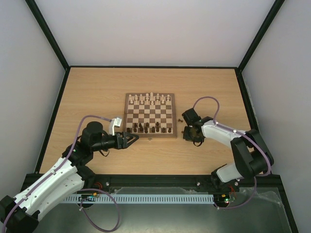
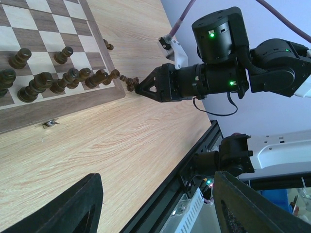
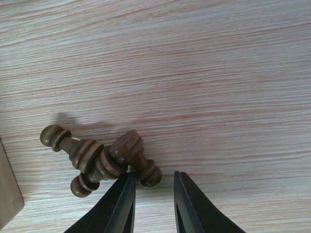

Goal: Set up the chess pieces on the board
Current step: Pick up the chess piece at the center of the board, then place the chess piece on the chessboard.

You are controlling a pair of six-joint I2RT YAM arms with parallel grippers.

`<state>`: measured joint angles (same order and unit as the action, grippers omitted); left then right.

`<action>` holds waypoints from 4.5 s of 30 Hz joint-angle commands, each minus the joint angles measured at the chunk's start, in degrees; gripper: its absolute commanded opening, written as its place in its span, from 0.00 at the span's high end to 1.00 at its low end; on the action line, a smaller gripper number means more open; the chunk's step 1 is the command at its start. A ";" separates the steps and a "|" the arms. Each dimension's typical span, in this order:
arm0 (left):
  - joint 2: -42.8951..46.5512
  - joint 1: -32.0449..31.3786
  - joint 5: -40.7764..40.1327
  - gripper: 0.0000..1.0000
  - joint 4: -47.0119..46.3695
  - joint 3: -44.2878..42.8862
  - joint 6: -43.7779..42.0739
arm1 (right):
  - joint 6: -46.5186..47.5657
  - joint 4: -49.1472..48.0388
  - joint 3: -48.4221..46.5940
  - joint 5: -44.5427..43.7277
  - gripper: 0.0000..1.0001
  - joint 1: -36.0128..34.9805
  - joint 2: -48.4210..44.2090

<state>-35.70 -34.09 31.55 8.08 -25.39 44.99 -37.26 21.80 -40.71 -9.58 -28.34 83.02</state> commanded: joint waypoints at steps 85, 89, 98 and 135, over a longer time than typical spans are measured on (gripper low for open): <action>3.36 0.19 19.55 0.20 -22.09 13.11 12.24 | 2.58 -5.06 3.62 41.35 0.94 -19.06 -21.45; 1.10 -0.75 25.02 0.17 -30.11 15.46 16.59 | 4.28 -7.23 0.64 42.75 0.94 -23.94 -18.39; 4.80 -3.62 31.36 0.23 -22.64 15.89 13.69 | 9.30 -6.78 -7.68 44.28 0.94 -31.84 -11.55; 6.02 -3.65 33.29 0.71 -18.90 18.18 9.99 | 13.41 -6.60 -13.67 48.49 0.94 -36.88 -5.05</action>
<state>-29.63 -37.60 63.00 -11.44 -7.70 56.29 -25.26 13.58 -52.45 37.58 -64.79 77.08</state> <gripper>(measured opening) 0.327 0.072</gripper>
